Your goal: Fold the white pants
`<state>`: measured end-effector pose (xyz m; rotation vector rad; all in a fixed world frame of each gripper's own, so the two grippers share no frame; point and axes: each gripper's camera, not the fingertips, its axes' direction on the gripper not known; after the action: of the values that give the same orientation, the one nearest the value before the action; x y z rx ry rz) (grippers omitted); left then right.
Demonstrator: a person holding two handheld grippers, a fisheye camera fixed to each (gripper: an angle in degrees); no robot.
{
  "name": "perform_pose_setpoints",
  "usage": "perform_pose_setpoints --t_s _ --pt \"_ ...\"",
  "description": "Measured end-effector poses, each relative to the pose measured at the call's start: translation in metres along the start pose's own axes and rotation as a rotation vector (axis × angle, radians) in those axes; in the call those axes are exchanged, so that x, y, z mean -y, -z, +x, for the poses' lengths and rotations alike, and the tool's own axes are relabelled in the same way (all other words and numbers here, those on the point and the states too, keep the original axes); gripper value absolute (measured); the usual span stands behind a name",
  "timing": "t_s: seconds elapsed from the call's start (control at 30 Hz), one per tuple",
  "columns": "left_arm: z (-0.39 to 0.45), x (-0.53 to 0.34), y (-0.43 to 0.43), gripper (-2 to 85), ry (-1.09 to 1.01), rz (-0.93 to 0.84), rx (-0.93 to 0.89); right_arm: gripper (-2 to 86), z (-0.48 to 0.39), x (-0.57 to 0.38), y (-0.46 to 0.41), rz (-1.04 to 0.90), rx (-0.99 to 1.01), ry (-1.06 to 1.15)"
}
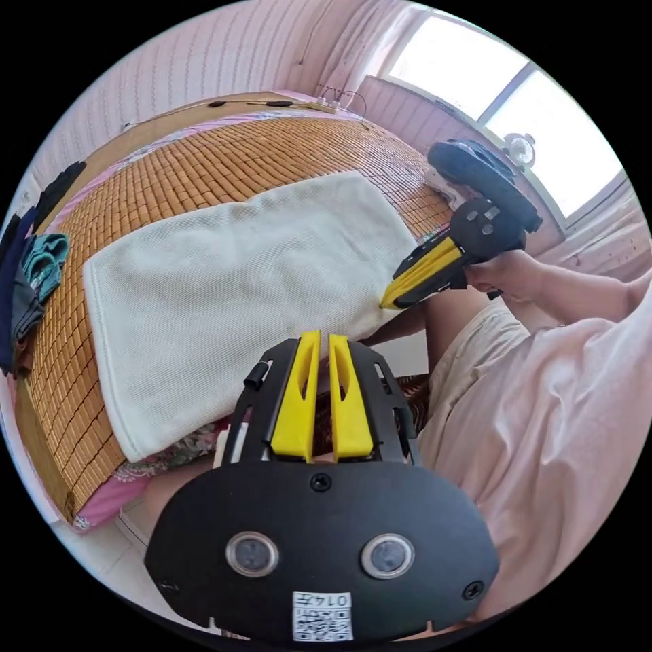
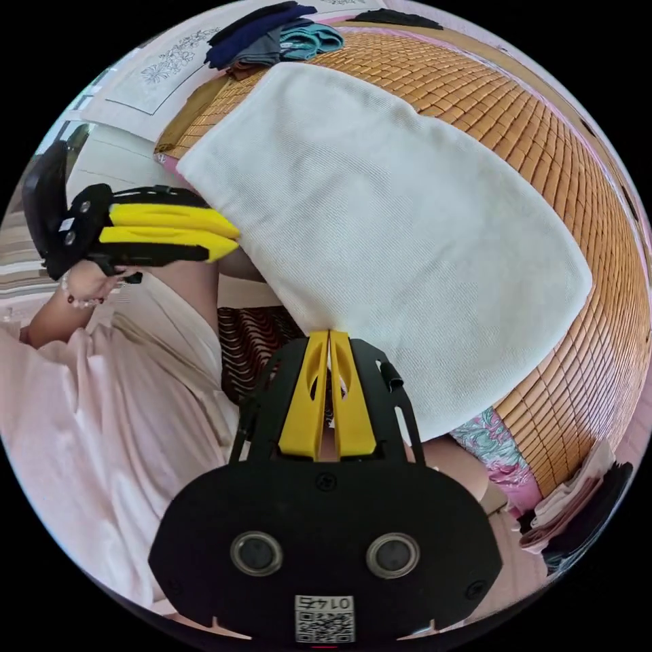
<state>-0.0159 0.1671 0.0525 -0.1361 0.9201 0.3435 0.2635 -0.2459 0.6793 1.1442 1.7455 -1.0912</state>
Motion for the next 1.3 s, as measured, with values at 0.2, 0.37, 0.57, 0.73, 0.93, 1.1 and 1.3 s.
perform_pose_setpoints --t_s 0.2,0.37,0.57,0.73,0.93,1.1,1.3 --pt "0.016 0.005 -0.06 -0.9 -0.066 -0.12 0.104 -0.4 0.009 0.091 0.038 0.087 -0.173 0.08" --pt "0.024 -0.012 -0.076 -1.0 -0.096 -0.086 0.132 -0.4 0.02 0.149 -0.003 -0.039 -0.239 0.053" --pt "0.032 -0.024 -0.079 -1.0 -0.12 -0.075 0.13 -0.5 0.025 0.179 0.044 -0.038 -0.269 0.106" --pt "0.026 -0.042 -0.097 -1.0 -0.081 -0.057 0.082 -0.4 0.046 0.199 0.027 -0.093 -0.253 0.044" --pt "0.026 -0.056 -0.095 -1.0 -0.096 -0.077 0.081 -0.5 0.046 0.207 0.057 -0.19 -0.322 0.159" --pt "0.022 -0.063 -0.117 -0.9 -0.085 -0.09 0.061 -0.7 0.075 0.203 0.06 -0.176 -0.213 0.058" --pt "0.054 -0.076 -0.096 -0.1 -0.212 -0.036 0.096 0.1 0.119 0.078 0.164 0.286 -0.093 -0.151"
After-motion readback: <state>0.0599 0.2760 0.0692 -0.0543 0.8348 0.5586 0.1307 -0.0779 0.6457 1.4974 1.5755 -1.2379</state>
